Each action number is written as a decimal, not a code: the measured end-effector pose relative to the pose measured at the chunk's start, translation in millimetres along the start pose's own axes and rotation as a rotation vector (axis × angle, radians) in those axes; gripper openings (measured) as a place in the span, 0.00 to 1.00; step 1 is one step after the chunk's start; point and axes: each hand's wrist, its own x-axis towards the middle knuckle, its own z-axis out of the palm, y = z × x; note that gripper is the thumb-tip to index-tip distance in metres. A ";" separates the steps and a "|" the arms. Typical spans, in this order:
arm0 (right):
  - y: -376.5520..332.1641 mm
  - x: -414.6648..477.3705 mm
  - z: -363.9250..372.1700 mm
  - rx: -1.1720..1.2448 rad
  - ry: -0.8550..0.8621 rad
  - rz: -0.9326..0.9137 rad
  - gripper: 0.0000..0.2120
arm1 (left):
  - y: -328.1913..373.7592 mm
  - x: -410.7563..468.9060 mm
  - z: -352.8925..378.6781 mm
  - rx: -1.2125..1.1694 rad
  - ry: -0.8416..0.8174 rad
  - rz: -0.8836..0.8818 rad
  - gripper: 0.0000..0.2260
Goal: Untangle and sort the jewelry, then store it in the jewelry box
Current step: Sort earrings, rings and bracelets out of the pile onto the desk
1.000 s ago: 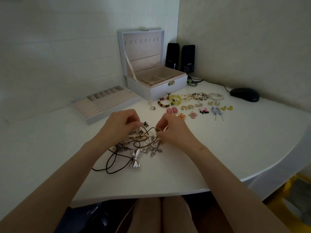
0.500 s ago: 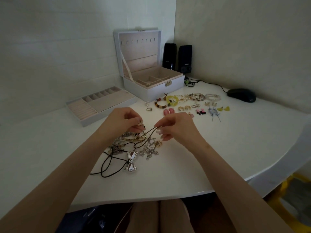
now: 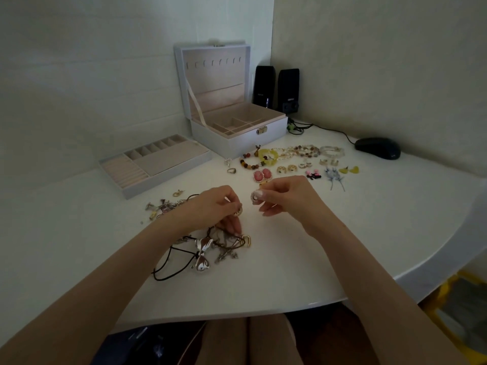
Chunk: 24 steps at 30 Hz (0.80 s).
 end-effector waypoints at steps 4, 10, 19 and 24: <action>0.6 1.0 -8.0 0.021 0.029 0.037 0.06 | 0.4 2.9 -0.9 0.157 0.137 0.046 0.04; 4.1 6.2 -32.7 -0.252 0.165 0.107 0.05 | 20.3 25.8 20.3 -0.088 0.206 0.040 0.05; 18.7 26.4 -46.2 -0.531 0.129 0.228 0.11 | 31.4 65.0 45.9 -0.307 0.203 -0.189 0.09; 20.8 31.1 -48.9 -0.525 0.126 0.201 0.11 | 32.2 69.3 47.3 -0.220 0.277 -0.153 0.04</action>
